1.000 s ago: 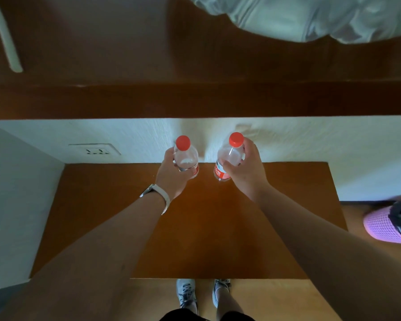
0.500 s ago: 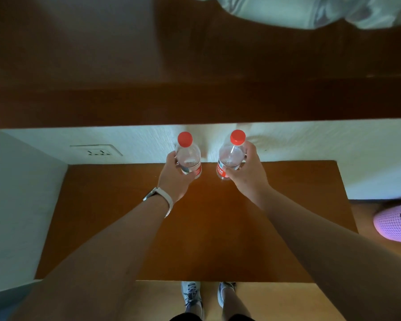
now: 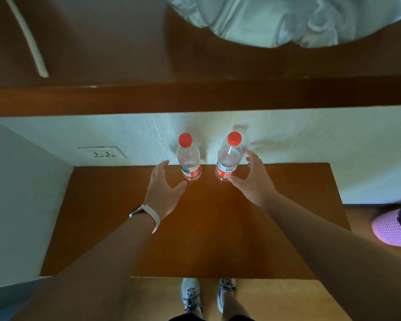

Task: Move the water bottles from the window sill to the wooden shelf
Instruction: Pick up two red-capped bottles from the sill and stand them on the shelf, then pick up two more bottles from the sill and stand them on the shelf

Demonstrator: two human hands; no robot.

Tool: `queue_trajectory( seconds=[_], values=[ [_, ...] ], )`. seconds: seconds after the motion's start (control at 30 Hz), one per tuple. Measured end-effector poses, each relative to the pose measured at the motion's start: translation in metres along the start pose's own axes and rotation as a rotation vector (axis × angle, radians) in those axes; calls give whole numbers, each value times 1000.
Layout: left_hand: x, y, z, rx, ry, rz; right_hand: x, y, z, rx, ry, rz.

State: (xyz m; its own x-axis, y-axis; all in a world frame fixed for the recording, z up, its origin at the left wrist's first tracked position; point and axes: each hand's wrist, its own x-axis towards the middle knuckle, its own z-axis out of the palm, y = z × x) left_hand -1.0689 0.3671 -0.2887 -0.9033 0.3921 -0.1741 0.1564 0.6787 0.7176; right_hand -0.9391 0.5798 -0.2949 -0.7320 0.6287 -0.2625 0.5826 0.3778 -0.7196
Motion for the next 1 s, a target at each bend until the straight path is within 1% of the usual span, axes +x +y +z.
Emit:
queue_trajectory(
  seconds=[0.1, 0.2, 0.33, 0.53, 0.7, 0.77, 0.9, 1.0],
  values=[
    [-17, -3, -11, 82, 8, 86, -14, 2, -9, -168, -24, -56],
    [-34, -6, -21, 213, 2, 174, -30, -1, -19, -313, -38, -153],
    [-50, -5, -38, 345, -33, 268, -52, -14, -29, -476, -51, -261],
    [-72, -5, -64, 522, -64, 415, -84, -35, -33, -674, -59, -350],
    [-87, -8, -87, 602, -70, 512, -111, -53, -29, -785, -56, -433],
    [-93, -9, -98, 616, -72, 523, -121, -63, -26, -823, -61, -449],
    [-104, -12, -117, 621, -49, 530, -139, -85, -16, -814, -55, -453],
    [-110, -15, -127, 627, -40, 509, -151, -102, -8, -790, -39, -507]
  ],
)
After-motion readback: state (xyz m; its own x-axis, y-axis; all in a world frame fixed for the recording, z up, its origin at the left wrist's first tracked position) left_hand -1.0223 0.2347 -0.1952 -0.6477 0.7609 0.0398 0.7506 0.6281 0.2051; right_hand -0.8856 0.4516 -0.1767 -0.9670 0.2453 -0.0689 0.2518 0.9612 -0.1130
